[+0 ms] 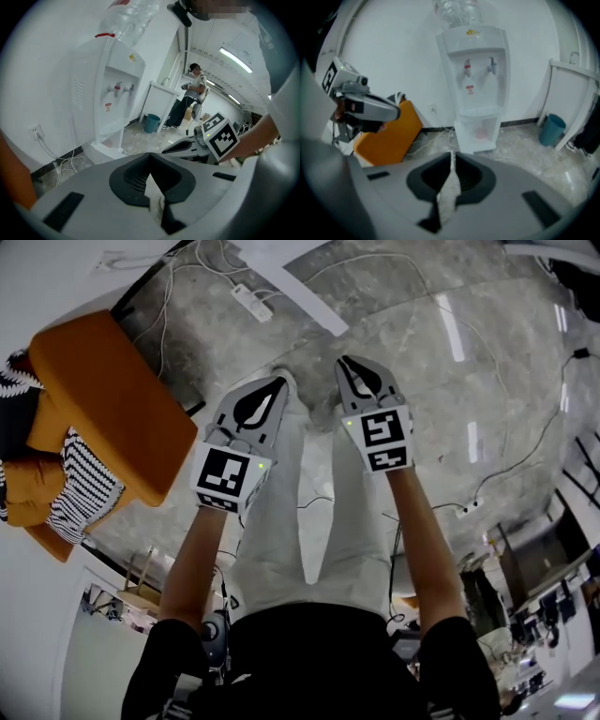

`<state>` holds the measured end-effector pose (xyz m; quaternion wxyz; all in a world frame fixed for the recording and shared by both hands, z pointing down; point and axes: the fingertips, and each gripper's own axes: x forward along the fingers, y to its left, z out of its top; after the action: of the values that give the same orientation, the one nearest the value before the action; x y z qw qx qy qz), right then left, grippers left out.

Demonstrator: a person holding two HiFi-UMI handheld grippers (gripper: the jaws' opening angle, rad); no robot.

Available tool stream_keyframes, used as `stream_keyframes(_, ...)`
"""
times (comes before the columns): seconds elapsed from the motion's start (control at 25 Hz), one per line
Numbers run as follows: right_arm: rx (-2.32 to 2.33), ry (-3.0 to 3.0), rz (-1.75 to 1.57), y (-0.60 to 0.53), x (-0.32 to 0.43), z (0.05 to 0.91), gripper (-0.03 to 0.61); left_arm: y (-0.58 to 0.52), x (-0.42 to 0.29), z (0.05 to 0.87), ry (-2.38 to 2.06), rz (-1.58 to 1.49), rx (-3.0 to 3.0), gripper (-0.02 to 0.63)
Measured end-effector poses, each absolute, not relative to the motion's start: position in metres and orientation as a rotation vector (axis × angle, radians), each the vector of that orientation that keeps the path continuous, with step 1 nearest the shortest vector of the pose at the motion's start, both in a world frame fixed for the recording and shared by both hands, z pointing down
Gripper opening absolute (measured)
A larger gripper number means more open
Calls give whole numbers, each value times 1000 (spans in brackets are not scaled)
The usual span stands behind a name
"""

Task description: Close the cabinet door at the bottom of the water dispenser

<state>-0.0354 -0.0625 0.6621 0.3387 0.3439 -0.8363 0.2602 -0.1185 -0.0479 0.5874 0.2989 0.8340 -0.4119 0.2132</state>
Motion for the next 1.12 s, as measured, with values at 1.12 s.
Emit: stream_keyframes(1.12, 753, -1925, 380, -80, -48, 807, 138, -61, -122, 665, -1092, 634, 2235, 11)
